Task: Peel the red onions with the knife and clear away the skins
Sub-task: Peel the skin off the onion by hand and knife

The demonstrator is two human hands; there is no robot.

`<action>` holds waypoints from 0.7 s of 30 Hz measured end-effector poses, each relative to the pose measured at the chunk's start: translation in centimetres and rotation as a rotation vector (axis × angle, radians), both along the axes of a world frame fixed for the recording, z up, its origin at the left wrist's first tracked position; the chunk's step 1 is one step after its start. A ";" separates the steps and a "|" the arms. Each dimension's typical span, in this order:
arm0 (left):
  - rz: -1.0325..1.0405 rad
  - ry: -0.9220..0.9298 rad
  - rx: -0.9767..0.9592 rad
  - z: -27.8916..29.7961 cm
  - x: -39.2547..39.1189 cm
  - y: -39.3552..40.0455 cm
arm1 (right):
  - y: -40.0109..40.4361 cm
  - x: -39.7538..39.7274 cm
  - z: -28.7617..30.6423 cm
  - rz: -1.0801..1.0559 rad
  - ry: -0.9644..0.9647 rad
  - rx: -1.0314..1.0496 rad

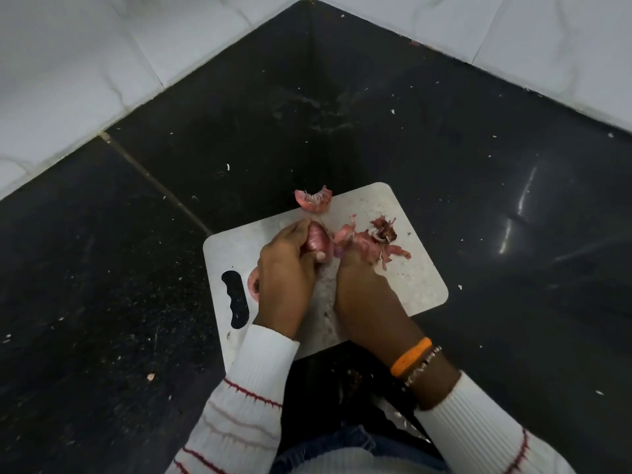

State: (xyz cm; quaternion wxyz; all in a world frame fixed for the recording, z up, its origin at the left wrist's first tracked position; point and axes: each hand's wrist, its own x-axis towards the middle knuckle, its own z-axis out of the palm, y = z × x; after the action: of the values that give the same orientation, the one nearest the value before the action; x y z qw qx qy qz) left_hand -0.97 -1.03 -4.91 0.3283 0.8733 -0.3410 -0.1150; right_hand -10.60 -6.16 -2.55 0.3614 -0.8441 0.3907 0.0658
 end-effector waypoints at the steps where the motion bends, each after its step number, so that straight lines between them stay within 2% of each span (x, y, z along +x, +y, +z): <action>1: -0.003 -0.002 -0.003 0.0 0.0 0.0 | -0.3 0.6 -0.1 -0.009 -0.002 -0.038; 3: 0.002 -0.003 0.006 0.1 -0.1 -0.3 | -1.0 1.7 -0.2 -0.037 -0.028 -0.068; 8: 0.002 -0.006 0.051 0.4 -0.2 -0.6 | -0.3 0.5 0.0 -0.013 0.036 0.001; 12: -0.011 -0.060 0.101 0.1 0.2 -1.0 | -1.6 2.1 -0.4 -0.067 -0.007 -0.032; 16: 0.006 0.003 0.047 0.5 0.2 -0.8 | -0.5 0.3 -0.3 0.047 0.103 0.022; 19: 0.005 -0.004 0.048 0.4 0.3 -0.9 | -1.4 1.5 -0.2 -0.030 0.023 -0.004; 21: 0.015 0.011 0.048 0.4 0.1 -1.1 | -1.8 1.7 -0.2 -0.011 0.038 -0.002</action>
State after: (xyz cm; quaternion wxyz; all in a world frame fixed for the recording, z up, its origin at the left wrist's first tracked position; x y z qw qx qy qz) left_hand -0.83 -2.08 -4.47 0.3101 0.8828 -0.3299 -0.1253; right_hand -8.93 -7.99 -2.73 0.3535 -0.8408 0.4022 0.0793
